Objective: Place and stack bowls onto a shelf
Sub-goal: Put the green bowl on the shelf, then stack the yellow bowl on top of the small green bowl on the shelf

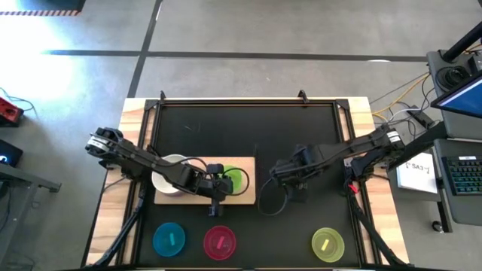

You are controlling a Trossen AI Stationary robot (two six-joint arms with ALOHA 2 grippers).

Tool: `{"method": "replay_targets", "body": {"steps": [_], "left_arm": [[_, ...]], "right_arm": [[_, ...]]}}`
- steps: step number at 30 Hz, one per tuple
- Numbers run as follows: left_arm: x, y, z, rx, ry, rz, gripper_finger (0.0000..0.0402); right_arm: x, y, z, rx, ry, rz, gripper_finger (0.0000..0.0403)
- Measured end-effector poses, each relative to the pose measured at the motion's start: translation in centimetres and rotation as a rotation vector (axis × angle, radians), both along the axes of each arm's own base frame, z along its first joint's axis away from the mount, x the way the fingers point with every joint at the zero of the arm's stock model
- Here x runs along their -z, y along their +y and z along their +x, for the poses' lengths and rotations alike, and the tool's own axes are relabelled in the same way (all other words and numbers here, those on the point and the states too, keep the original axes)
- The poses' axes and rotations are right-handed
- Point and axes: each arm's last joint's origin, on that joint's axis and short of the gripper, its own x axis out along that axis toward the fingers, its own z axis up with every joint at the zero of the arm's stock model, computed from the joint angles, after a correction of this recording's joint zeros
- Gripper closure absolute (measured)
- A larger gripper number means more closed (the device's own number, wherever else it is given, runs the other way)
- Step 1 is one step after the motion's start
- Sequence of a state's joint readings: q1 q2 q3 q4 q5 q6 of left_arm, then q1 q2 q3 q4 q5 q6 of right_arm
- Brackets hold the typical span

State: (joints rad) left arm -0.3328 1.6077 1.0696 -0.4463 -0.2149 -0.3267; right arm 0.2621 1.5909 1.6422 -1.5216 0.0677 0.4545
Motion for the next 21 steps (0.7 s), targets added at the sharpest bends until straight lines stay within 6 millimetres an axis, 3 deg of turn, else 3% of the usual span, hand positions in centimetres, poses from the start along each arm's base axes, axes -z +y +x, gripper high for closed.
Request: {"method": "replay_targets", "body": {"steps": [5, 13, 21], "left_arm": [[-0.7, -0.2, 0.2, 0.015, -0.005, -0.021, 0.0351], [-3.0, -0.3, 0.5, 0.015, 0.026, -0.012, 0.0268], [-6.1, -0.8, 1.4, 0.022, -0.033, -0.032, 0.0257]], "right_arm": [[1.0, 1.2, -0.3, 0.025, 0.029, 0.040, 0.0276], [1.0, 3.5, -1.1, 0.103, 0.018, 0.050, 0.0266], [1.0, 8.0, -3.0, 0.301, -0.013, 0.075, 0.0266]]}}
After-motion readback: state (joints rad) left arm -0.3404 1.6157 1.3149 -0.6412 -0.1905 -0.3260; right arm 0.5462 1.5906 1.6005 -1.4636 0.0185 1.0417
